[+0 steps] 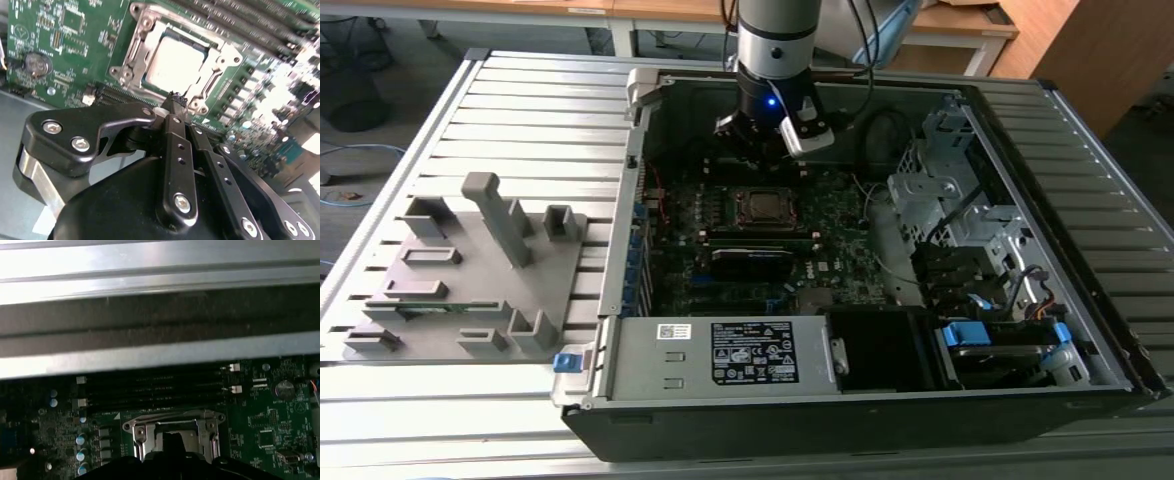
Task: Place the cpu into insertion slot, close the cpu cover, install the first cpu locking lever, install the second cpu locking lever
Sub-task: 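Install the first cpu locking lever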
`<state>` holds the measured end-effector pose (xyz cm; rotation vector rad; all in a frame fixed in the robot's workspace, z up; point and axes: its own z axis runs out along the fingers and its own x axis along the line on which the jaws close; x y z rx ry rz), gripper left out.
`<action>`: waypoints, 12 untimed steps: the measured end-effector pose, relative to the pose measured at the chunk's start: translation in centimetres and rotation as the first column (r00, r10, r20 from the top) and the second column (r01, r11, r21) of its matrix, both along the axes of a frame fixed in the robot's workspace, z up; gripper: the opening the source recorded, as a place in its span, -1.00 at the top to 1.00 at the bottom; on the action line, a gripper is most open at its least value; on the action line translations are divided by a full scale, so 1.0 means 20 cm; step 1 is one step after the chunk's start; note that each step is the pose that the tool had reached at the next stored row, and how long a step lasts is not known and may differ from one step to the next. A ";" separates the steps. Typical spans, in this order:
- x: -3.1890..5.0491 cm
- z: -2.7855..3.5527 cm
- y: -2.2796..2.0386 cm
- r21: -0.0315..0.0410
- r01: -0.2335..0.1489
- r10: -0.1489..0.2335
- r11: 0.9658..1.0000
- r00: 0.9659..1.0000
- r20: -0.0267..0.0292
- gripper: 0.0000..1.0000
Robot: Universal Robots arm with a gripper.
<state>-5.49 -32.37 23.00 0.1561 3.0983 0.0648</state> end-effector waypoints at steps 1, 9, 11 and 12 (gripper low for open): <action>0.000 0.000 -0.007 -0.004 0.000 0.000 1.000 1.000 0.000 0.79; -0.001 -0.001 -0.057 -0.035 -0.001 0.001 0.999 1.000 0.000 0.79; -0.001 -0.001 -0.062 -0.040 -0.002 0.002 0.999 1.000 0.000 0.79; -0.001 -0.001 -0.063 -0.042 -0.002 0.002 0.999 1.000 0.000 0.79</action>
